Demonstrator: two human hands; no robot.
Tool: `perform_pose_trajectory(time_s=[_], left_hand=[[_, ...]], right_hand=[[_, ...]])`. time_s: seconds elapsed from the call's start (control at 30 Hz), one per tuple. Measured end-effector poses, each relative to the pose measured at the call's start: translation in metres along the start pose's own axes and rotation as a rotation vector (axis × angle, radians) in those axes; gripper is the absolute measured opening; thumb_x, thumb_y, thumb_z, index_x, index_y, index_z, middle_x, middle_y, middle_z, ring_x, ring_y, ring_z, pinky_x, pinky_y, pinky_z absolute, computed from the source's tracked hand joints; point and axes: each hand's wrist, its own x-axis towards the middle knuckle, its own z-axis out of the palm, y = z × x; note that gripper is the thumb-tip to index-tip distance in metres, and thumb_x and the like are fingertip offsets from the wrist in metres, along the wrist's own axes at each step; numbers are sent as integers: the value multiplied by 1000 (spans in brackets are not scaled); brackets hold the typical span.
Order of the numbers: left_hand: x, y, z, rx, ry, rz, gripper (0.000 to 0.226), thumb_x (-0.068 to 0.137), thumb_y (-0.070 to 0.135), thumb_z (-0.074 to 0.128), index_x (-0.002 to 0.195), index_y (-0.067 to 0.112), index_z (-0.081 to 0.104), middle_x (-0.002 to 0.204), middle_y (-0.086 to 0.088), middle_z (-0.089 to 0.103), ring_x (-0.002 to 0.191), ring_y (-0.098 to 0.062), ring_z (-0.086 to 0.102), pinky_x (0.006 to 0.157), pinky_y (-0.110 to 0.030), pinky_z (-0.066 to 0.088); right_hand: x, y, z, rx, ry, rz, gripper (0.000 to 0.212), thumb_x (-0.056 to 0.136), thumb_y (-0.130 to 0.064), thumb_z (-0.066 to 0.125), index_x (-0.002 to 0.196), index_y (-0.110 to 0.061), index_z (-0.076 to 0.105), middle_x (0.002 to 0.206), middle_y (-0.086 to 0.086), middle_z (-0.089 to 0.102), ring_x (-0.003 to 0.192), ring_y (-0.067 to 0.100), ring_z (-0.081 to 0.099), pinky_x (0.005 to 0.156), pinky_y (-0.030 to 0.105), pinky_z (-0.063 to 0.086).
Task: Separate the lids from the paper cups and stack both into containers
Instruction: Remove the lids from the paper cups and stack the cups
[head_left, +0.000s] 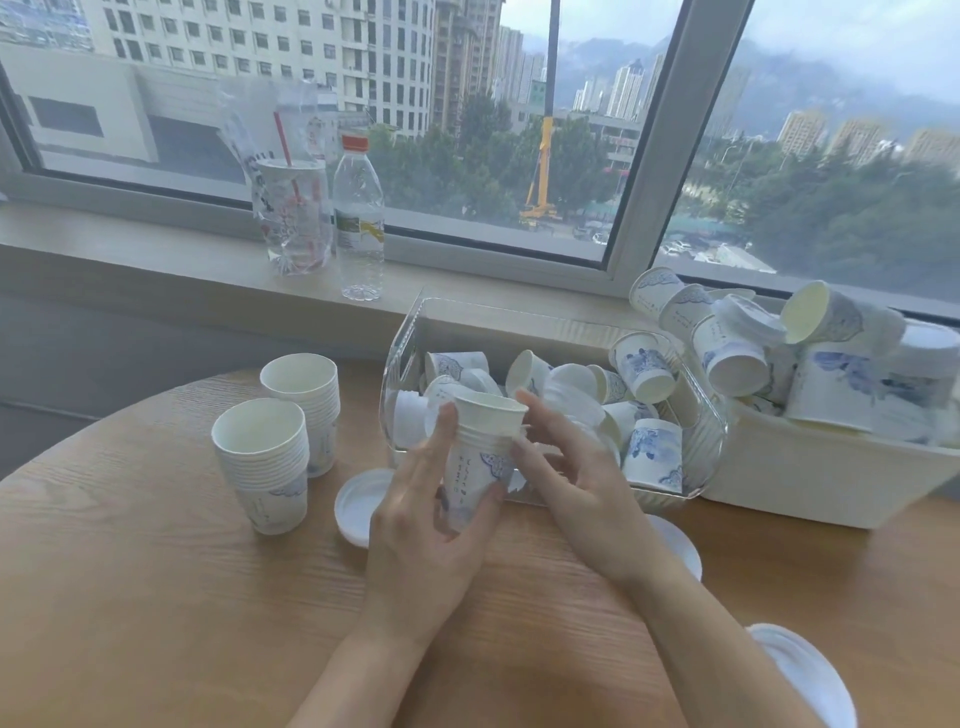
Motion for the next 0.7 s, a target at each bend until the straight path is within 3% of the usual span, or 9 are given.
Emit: perform_pose_trajectory(time_s=[0.1,0.27,0.43,0.53,0.63,0.7], left_hand=[[-1,1,1,-36,-4,-27,81,88,49,74,160,40,37,129,17,65,114,-5,66,87,-23,57],[-3,8,3,-44,-23,-30,78,85,51,78,155,36,46,125,21,65,112,1,65,86,-11,51],[-5,8,4,-48,-51,-91,73,81,54,80,147,34,55,122,21,68,109,-5,68,83,-36,62],[-5,4,3,-23,-26,-111,73,81,38,88,145,39,54,122,20,68,106,-5,68,81,-34,61],[-4,0,2,14,1,-121,76,80,29,90,145,41,52,118,21,66,104,0,65,79,-23,57],[-4,-4,2,28,0,-131,77,81,28,89,147,41,50,117,20,66,104,0,64,82,-25,57]], right_hand=[[-13,4,-1,-30,8,6,49,100,-39,65,148,-34,56,124,-18,68,122,13,65,102,46,56],[-23,9,-11,-60,-4,34,49,101,-40,65,149,-34,55,131,-13,69,120,14,66,108,43,52],[-19,7,-29,-206,-52,41,47,98,-51,59,142,-36,62,138,-24,59,127,-1,57,108,28,48],[-6,7,-43,-365,117,-16,42,100,-40,66,141,-31,62,136,-23,60,128,-8,50,108,17,40],[8,15,-59,-533,195,21,47,99,-34,69,145,-27,58,141,-17,56,134,0,46,114,25,36],[13,26,-66,-629,182,75,51,99,-33,69,148,-27,54,147,-10,55,139,10,46,118,36,38]])
